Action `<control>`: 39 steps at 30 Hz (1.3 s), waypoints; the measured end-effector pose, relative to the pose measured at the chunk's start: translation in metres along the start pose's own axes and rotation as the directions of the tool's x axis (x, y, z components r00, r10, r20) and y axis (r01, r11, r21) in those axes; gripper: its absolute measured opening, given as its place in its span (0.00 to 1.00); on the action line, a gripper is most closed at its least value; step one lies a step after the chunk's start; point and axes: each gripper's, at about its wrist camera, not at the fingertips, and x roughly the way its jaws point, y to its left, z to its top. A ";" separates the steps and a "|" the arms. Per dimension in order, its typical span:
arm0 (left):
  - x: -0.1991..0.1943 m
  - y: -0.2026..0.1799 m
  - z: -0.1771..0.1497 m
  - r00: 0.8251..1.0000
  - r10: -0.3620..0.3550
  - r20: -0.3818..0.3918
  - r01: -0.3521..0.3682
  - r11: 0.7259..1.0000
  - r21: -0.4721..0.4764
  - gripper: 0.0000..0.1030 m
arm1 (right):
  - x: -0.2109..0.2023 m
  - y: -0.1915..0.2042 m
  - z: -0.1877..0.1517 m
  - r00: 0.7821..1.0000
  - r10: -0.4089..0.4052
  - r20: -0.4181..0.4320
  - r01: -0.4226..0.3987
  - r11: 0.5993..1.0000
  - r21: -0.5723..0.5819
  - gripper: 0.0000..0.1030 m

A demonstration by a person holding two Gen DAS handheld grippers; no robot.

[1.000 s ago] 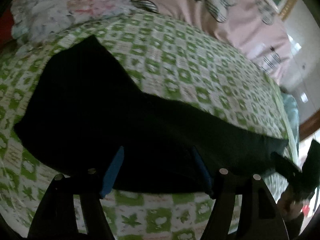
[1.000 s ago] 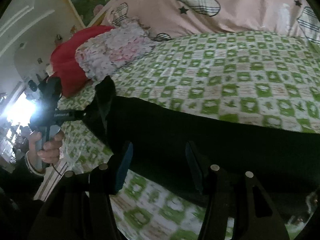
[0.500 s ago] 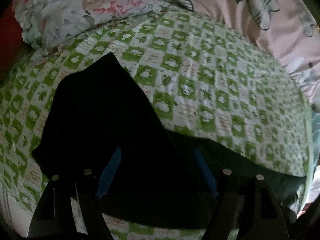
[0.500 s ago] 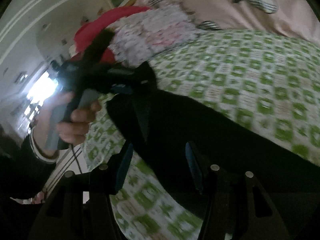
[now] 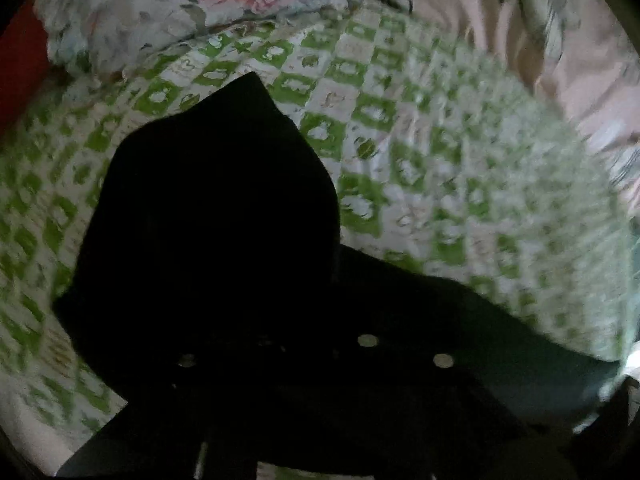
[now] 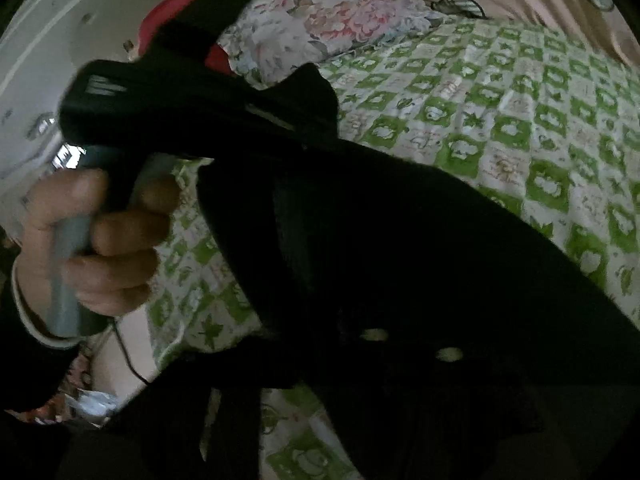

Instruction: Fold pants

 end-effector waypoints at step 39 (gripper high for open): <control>-0.045 0.138 -0.102 0.954 -0.256 0.157 0.289 0.925 -0.248 0.32 | 0.003 0.043 0.001 0.988 -0.134 -0.080 0.119 0.978 -0.173 0.18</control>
